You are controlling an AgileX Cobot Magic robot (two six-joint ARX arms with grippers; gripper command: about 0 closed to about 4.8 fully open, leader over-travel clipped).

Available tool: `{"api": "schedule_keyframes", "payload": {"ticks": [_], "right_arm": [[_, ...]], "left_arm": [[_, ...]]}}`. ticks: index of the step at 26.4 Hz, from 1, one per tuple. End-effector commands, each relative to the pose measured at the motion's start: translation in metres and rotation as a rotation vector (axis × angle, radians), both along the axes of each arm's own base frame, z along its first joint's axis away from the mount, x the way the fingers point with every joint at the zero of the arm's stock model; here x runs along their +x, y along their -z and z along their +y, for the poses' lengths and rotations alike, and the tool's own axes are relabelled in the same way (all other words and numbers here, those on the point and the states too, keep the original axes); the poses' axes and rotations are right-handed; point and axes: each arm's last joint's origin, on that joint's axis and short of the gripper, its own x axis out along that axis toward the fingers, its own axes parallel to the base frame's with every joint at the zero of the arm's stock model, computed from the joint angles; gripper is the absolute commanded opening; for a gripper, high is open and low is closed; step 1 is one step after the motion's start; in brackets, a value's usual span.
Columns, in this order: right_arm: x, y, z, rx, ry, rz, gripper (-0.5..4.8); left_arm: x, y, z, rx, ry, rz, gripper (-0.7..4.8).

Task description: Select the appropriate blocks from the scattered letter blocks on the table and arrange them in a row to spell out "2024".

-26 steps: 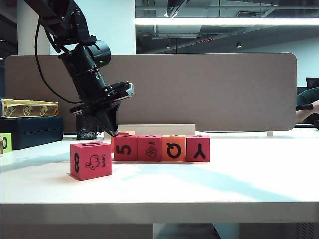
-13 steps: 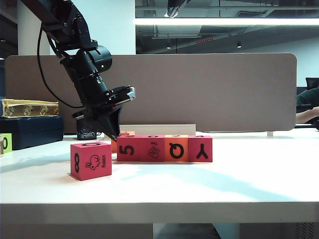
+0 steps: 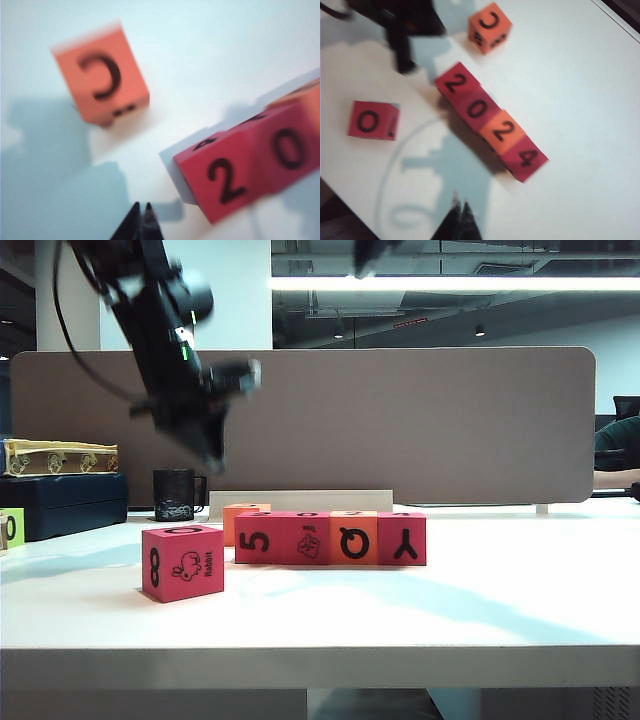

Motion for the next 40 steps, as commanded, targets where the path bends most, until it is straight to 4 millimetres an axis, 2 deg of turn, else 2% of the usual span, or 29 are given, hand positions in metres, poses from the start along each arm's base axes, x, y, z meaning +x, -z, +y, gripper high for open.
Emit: {"api": "schedule_keyframes", "payload": {"ticks": [1,3,5,9,13,16,21,22,27,30,33,40], "right_arm": [[0.006,-0.003,-0.014,-0.008,0.048,-0.008,-0.06],[0.013,-0.003,-0.025,-0.008,0.079,-0.008,-0.06],[0.021,-0.001,-0.041,0.007,0.113,0.018,-0.06],[0.026,0.0,-0.053,0.02,0.138,0.038,-0.06],[0.028,0.002,-0.065,0.005,0.17,0.068,-0.06],[0.03,0.007,-0.079,-0.012,0.205,0.093,-0.06],[0.022,0.018,-0.113,0.006,0.276,0.142,-0.06],[0.016,0.023,-0.126,0.036,0.297,0.142,-0.06],[-0.013,0.039,-0.154,0.139,0.333,0.117,-0.06],[-0.037,0.054,-0.16,0.169,0.335,0.068,-0.06],[-0.057,0.071,-0.161,0.217,0.297,0.06,-0.06],[-0.088,0.108,-0.163,0.311,0.26,0.053,-0.06]], "left_arm": [[-0.017,-0.042,0.004,-0.04,0.02,-0.109,-0.06],[-0.029,-0.063,0.006,-0.093,0.05,-0.15,-0.06],[-0.049,-0.091,0.002,-0.153,0.104,-0.221,-0.06],[-0.081,-0.117,-0.019,-0.14,0.211,-0.301,-0.06],[-0.104,-0.124,-0.04,-0.095,0.296,-0.311,-0.06],[-0.113,-0.126,-0.045,-0.077,0.32,-0.303,-0.06],[-0.118,-0.13,-0.041,-0.073,0.306,-0.308,-0.06],[-0.121,-0.133,-0.037,-0.068,0.29,-0.32,-0.06],[-0.132,-0.139,-0.026,-0.077,0.261,-0.354,-0.06],[-0.146,-0.131,-0.018,-0.112,0.235,-0.387,-0.06],[-0.166,-0.108,-0.007,-0.154,0.177,-0.419,-0.06],[-0.218,-0.045,0.023,-0.157,0.071,-0.378,-0.06]]}}
